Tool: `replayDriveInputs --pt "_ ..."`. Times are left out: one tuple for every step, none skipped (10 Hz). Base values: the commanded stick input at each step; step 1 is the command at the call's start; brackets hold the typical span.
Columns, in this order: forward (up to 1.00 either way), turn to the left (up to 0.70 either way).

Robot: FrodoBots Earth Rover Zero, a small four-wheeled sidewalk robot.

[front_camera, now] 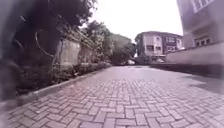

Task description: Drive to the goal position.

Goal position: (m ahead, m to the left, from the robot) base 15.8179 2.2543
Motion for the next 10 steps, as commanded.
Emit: replayDriveInputs --pt "0.69 0.03" --pt "0.69 0.03" --pt "0.69 0.03" --pt "0.69 0.03" --pt "0.69 0.03" --pt "0.69 0.03" --pt "0.69 0.03" --pt "0.69 0.03" --pt "0.69 0.03" --pt "0.69 0.03"
